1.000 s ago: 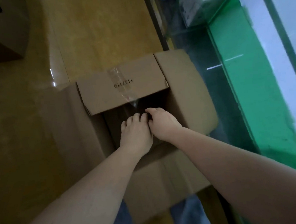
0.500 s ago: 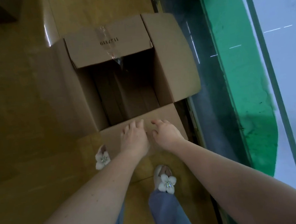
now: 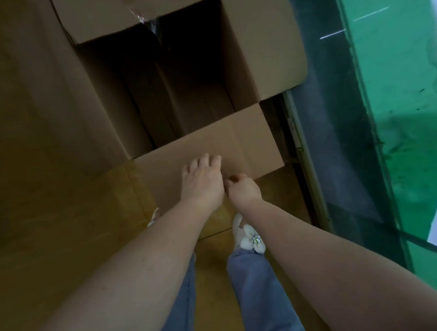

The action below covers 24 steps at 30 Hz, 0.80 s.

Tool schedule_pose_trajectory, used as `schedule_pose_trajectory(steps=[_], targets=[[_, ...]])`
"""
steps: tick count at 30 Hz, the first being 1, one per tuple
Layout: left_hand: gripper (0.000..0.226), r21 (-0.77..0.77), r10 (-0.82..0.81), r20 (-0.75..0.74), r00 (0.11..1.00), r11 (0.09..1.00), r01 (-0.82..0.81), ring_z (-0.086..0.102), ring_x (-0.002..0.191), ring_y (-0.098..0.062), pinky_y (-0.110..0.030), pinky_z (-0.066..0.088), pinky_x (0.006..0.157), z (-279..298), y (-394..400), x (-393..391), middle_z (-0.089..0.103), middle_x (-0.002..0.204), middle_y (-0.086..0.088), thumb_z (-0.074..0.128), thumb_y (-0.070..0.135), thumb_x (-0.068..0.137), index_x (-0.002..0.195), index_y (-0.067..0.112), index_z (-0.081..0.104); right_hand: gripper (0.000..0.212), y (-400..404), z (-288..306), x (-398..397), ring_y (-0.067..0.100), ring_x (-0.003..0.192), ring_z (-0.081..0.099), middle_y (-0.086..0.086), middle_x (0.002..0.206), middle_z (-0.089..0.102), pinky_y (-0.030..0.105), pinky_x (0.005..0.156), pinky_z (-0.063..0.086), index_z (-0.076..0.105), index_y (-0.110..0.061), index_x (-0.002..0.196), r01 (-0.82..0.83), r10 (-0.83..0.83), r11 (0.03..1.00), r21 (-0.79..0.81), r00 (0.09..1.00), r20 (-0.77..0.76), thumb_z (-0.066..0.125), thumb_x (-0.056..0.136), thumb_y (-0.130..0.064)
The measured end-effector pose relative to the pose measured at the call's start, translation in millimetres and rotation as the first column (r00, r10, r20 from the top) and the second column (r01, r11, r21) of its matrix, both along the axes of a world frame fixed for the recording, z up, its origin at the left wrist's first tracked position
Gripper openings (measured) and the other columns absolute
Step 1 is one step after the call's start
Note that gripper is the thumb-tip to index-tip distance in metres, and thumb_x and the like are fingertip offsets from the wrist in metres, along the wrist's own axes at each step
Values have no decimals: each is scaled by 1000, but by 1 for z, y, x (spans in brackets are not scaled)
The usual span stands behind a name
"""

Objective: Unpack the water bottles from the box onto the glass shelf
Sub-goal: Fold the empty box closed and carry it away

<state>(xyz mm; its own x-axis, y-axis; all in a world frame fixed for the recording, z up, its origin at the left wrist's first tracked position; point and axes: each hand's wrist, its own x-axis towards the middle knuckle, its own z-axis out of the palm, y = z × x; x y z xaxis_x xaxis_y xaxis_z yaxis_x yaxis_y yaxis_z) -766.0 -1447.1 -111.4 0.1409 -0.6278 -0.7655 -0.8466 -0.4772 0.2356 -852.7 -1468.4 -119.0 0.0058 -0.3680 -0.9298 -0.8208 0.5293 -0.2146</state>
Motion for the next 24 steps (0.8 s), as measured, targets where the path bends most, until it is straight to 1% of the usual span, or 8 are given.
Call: schedule_pose_trajectory(steps=[3,6,9,11,14,18,22,24], targets=[[55,0,-34,-5,999,999,34,17,142,-29,-45,12,117,-2,4,0,19,155,-9,38,11,95,148,19,23,47,5,-7,5,30,125,48,16,137,49,30,97,40,33,0,141,209,-206,977,33,975,-88,41,99,-20],[58,-2,-65,-15,998,998,65,14,143,-29,-45,11,119,-2,8,0,17,156,-9,41,8,95,148,19,22,49,10,-11,9,31,120,52,19,134,51,37,99,46,33,3,138,473,-456,878,78,874,-168,45,98,-22],[63,-17,-111,-14,994,994,110,12,144,-29,-45,9,119,1,11,-1,15,156,-9,47,6,93,149,20,21,45,11,-12,13,34,123,51,20,136,50,41,100,43,41,1,136,659,-651,735,157,751,-109,45,97,-21],[65,-27,-138,-13,990,990,137,11,145,-29,-45,8,119,2,12,-1,15,156,-9,50,6,92,148,20,21,39,11,-10,13,31,112,57,20,132,53,40,98,45,46,0,132,718,-717,672,181,692,-81,43,98,-19],[61,-40,-155,-19,988,987,154,13,144,-29,-45,10,119,5,12,1,15,156,-9,49,11,94,148,20,23,33,12,-1,14,25,92,57,15,104,61,36,89,50,54,2,122,770,-762,629,108,638,-108,42,98,-17],[44,-74,-113,-41,993,991,110,22,141,-27,-44,14,117,21,7,9,21,155,-6,30,29,102,145,22,29,39,17,16,20,29,108,59,15,118,61,43,98,48,49,-1,128,739,-739,673,-29,668,-89,42,97,-22],[44,-152,-118,-29,993,982,112,29,138,-22,-42,18,116,41,-6,25,32,150,-2,23,36,102,142,23,36,19,11,43,38,26,95,60,7,91,63,47,94,48,54,-14,84,680,-684,711,-181,728,49,42,96,-23],[43,-206,-104,-11,995,974,100,33,136,-19,-41,19,116,51,-17,38,37,147,1,21,35,103,140,24,39,22,2,57,54,26,93,60,6,87,63,49,92,47,52,-19,79,655,-644,721,-228,754,130,41,96,-28]])
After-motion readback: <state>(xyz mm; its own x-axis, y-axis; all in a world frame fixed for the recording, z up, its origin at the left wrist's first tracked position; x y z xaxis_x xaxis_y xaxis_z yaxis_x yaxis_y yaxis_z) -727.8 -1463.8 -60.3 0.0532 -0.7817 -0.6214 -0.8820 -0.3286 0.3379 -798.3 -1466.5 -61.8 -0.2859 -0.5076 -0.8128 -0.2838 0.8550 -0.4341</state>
